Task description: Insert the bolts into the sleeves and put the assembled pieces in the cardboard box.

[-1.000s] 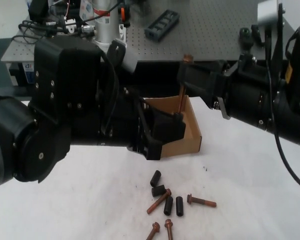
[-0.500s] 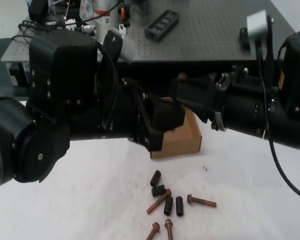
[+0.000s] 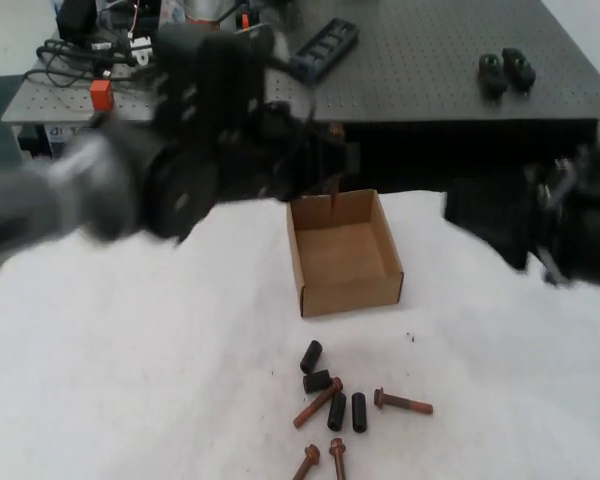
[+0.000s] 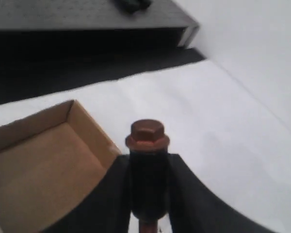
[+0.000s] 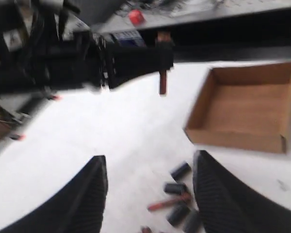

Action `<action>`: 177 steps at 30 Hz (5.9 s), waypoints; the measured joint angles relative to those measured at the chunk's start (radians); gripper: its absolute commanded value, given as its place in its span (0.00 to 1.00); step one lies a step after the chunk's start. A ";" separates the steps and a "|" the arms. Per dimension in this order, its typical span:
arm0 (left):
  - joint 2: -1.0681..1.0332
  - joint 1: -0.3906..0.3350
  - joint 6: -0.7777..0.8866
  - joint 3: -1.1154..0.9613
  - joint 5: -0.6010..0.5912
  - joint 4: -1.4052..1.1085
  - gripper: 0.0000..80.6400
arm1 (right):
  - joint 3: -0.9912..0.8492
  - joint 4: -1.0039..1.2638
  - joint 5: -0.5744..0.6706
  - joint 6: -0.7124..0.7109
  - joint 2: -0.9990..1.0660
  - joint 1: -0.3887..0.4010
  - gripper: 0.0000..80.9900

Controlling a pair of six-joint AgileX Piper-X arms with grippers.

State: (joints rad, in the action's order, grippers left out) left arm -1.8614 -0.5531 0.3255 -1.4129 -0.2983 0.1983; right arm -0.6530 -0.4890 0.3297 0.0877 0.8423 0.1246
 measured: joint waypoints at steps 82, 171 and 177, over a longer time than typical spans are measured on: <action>-0.198 -0.144 -0.556 -0.144 0.306 0.672 0.28 | 0.164 -0.146 -0.207 -0.156 0.195 0.032 0.04; 0.559 -0.069 -0.044 0.746 -0.486 -0.534 0.01 | 0.144 0.872 0.328 0.498 0.226 0.166 0.37; 0.559 -0.069 -0.044 0.746 -0.403 -0.556 0.01 | 0.144 0.862 0.358 0.484 0.227 0.158 0.52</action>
State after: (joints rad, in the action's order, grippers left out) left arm -1.3021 -0.6224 0.2815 -0.6668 -0.7015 -0.3580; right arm -0.5089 0.3729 0.6873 0.5722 1.0691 0.2823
